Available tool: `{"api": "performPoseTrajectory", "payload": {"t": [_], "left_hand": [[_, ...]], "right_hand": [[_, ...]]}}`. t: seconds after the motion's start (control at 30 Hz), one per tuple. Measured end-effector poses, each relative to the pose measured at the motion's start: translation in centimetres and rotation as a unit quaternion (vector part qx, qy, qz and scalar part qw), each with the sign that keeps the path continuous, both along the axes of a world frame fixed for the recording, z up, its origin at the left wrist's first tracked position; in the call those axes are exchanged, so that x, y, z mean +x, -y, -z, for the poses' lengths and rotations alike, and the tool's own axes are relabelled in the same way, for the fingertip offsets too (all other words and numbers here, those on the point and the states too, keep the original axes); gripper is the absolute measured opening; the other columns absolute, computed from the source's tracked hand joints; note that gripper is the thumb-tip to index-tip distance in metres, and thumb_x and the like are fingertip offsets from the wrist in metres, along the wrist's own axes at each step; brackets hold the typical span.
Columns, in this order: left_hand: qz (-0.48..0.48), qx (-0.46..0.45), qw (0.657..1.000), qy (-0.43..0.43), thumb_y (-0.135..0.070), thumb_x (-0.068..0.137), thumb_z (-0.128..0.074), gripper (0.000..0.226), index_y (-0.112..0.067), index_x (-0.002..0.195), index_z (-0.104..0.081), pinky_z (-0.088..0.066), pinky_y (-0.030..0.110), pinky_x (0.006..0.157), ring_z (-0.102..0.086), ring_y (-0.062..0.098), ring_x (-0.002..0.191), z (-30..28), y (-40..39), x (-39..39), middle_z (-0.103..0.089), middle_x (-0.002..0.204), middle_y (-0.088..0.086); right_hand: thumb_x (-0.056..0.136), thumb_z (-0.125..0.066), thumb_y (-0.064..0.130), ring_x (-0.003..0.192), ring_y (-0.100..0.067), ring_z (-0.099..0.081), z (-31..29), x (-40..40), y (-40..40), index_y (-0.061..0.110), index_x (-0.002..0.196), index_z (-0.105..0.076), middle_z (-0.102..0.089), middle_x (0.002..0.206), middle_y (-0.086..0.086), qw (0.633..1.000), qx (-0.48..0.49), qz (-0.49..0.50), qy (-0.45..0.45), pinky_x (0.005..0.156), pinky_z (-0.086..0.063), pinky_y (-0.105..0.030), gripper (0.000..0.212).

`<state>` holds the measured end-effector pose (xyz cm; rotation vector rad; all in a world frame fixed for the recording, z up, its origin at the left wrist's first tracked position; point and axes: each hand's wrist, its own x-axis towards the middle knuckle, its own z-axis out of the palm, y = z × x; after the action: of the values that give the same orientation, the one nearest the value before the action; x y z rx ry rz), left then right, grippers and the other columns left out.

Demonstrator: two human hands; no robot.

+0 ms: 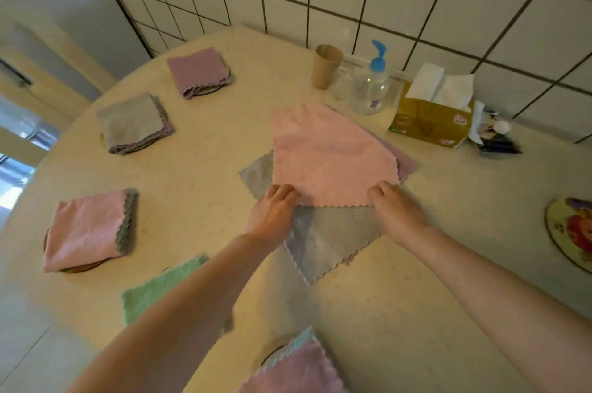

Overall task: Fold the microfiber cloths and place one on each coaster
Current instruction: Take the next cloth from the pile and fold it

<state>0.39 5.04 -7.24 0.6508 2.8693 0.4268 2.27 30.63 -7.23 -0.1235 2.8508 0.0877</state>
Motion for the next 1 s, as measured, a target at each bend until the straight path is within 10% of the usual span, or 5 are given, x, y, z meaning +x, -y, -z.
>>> {"api": "performPoseTrajectory", "payload": {"t": [0.23, 0.43, 0.57, 0.77, 1.0], "left_hand": [[0.045, -0.074, 0.996, 0.002, -0.042, 0.091, -0.049, 0.045, -0.020, 0.131, -0.049, -0.042, 0.038, 0.093, -0.043, 0.024, 0.122, 1.4, -0.3, -3.5, -0.046, 0.135, -0.001], [0.030, -0.108, 0.994, 0.018, -0.041, 0.091, -0.051, 0.049, -0.021, 0.133, -0.039, -0.040, 0.040, 0.090, -0.040, 0.027, 0.121, 1.3, -1.5, -4.9, -0.041, 0.131, 0.002], [-0.049, 0.040, 0.997, 0.050, -0.003, 0.085, -0.054, 0.032, -0.010, 0.116, -0.057, -0.042, 0.040, 0.087, -0.048, 0.033, 0.113, 1.2, -0.3, -6.4, -0.051, 0.121, 0.010], [-0.156, 0.279, 0.946, 0.060, 0.007, 0.088, -0.046, 0.029, -0.006, 0.103, -0.066, -0.050, 0.030, 0.082, -0.058, 0.027, 0.098, -3.2, -0.3, -6.7, -0.061, 0.103, 0.009], [-0.160, 0.295, 0.942, 0.008, -0.003, 0.092, -0.048, 0.023, -0.015, 0.100, -0.067, -0.041, 0.029, 0.066, -0.058, 0.018, 0.080, -8.1, -2.2, -3.5, -0.066, 0.091, 0.000]], "right_hand": [[0.053, -0.087, 0.013, 0.075, -0.027, -0.059, 0.6, -2.2, -0.3, 0.016, 0.089, -0.060, -0.057, 0.084, -0.004, 0.999, 0.015, -0.024, -0.029, 0.047, -0.040, -0.030, 0.045], [0.097, -0.039, 0.014, 0.097, -0.033, -0.054, -1.6, -4.0, 0.3, 0.011, 0.107, -0.044, -0.057, 0.108, -0.014, 0.989, -0.092, 0.063, -0.102, 0.071, -0.043, -0.040, 0.011], [0.091, -0.058, 0.029, 0.090, -0.034, -0.060, -3.9, -4.8, -0.6, 0.008, 0.110, -0.053, -0.061, 0.104, -0.013, 0.984, -0.122, -0.021, -0.127, 0.061, -0.044, -0.035, 0.029], [0.078, -0.058, -0.006, 0.106, -0.028, -0.043, -6.0, -3.5, -2.4, 0.012, 0.114, -0.055, -0.056, 0.115, -0.008, 0.987, -0.052, -0.058, -0.142, 0.081, -0.042, -0.036, 0.040], [0.088, -0.052, 0.002, 0.110, -0.025, -0.047, -9.4, 0.2, -4.1, 0.012, 0.119, -0.054, -0.054, 0.121, -0.007, 0.971, -0.149, 0.052, -0.179, 0.075, -0.040, -0.034, 0.033]]}}
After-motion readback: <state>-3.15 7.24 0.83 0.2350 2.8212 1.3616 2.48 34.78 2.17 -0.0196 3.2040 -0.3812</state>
